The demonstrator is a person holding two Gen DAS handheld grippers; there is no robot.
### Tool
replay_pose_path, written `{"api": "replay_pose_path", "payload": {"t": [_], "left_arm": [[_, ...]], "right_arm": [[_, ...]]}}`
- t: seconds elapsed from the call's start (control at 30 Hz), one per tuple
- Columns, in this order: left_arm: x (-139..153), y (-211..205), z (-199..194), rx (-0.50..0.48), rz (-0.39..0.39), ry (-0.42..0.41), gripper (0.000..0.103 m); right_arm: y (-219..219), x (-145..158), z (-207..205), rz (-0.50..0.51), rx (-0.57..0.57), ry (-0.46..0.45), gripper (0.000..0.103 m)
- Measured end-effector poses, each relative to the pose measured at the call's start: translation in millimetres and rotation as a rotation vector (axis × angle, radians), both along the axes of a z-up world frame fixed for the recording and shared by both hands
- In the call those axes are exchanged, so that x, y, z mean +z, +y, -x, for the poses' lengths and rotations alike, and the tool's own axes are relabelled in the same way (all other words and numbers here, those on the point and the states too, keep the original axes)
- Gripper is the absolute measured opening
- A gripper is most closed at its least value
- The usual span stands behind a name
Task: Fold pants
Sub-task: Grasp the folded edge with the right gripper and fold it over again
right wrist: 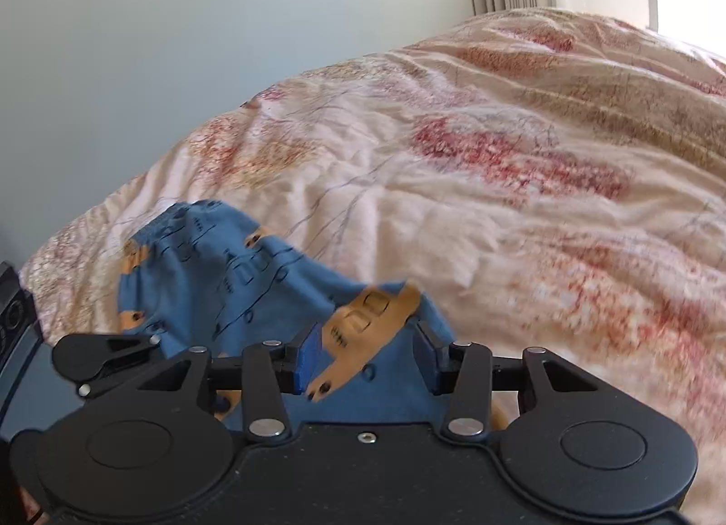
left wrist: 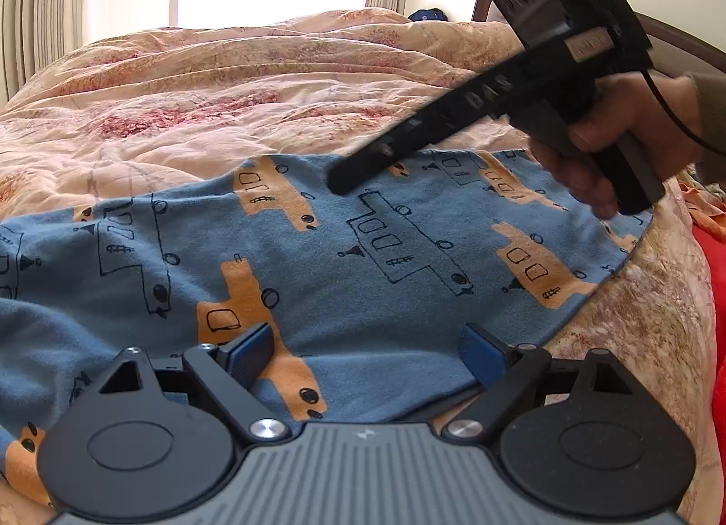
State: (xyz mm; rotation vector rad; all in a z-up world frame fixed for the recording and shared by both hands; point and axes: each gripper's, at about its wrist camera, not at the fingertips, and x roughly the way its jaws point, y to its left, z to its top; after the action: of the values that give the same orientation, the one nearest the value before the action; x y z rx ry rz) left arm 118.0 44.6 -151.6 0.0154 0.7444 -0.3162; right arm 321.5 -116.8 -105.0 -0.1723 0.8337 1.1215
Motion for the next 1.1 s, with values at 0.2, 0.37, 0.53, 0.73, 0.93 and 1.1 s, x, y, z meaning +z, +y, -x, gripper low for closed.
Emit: {"api": "replay_pose_path", "payload": {"t": [0.2, 0.37, 0.53, 0.73, 0.93, 1.1], "left_arm": [[2, -6, -4, 0.004, -0.018, 0.019, 0.093], [5, -11, -10, 0.018, -0.039, 0.043, 0.096], [5, -11, -11, 0.041, -0.054, 0.059, 0.102], [7, -14, -12, 0.056, -0.071, 0.079, 0.103], [11, -18, -13, 0.071, -0.096, 0.102, 0.102], [25, -27, -9, 0.092, -0.097, 0.098, 0.103]], "right_arm": [[-101, -16, -5, -0.068, -0.26, 0.133, 0.056], [-194, -3, -11, -0.103, -0.568, 0.116, 0.073], [-190, 10, 22, -0.118, -0.447, 0.033, 0.087], [-150, -13, 55, 0.066, -0.248, -0.047, 0.089], [-206, -21, 63, 0.132, -0.297, -0.072, 0.091], [-290, -14, 71, 0.151, -0.463, -0.08, 0.09]]}}
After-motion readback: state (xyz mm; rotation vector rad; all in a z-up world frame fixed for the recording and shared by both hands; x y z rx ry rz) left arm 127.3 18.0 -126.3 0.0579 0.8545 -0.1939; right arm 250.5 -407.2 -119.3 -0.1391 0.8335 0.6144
